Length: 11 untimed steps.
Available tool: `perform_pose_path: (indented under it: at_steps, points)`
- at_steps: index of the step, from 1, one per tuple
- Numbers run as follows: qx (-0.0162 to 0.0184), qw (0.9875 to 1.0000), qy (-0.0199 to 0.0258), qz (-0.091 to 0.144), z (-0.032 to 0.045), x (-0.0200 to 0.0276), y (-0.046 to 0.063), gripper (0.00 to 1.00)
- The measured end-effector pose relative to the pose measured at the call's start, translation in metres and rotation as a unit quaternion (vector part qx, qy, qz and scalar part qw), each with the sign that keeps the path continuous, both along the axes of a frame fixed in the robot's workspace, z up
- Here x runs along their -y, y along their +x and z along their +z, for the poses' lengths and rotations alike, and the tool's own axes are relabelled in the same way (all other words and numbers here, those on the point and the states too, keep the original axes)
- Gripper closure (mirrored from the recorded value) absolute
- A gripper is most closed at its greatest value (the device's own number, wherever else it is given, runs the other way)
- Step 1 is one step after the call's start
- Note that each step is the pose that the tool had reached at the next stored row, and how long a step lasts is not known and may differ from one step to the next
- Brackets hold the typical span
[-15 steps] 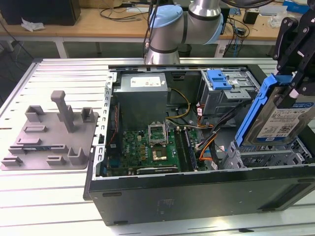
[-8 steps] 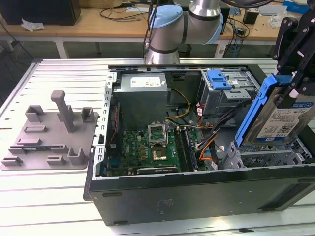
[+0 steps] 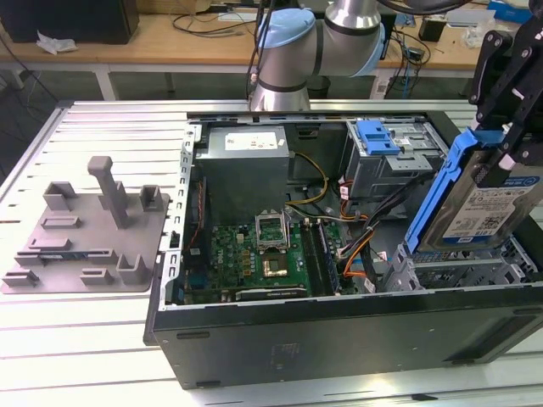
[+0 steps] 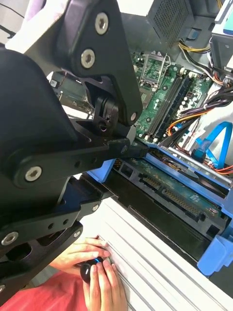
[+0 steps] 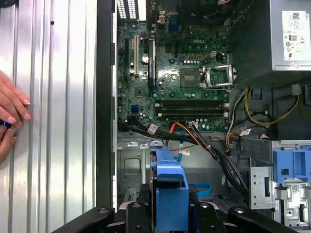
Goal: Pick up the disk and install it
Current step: 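Insert the disk into the insertion slot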
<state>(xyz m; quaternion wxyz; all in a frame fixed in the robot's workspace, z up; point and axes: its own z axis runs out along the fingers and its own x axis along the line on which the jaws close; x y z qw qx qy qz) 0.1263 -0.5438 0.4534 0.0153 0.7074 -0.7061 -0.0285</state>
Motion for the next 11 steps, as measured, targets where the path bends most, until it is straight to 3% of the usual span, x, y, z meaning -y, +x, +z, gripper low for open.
perform_pose_path:
  at_steps: [11]
  points:
    - [0.0000, 1.0000, -0.0001, 0.000, -0.0012, 0.0033, 0.0000, 0.63]
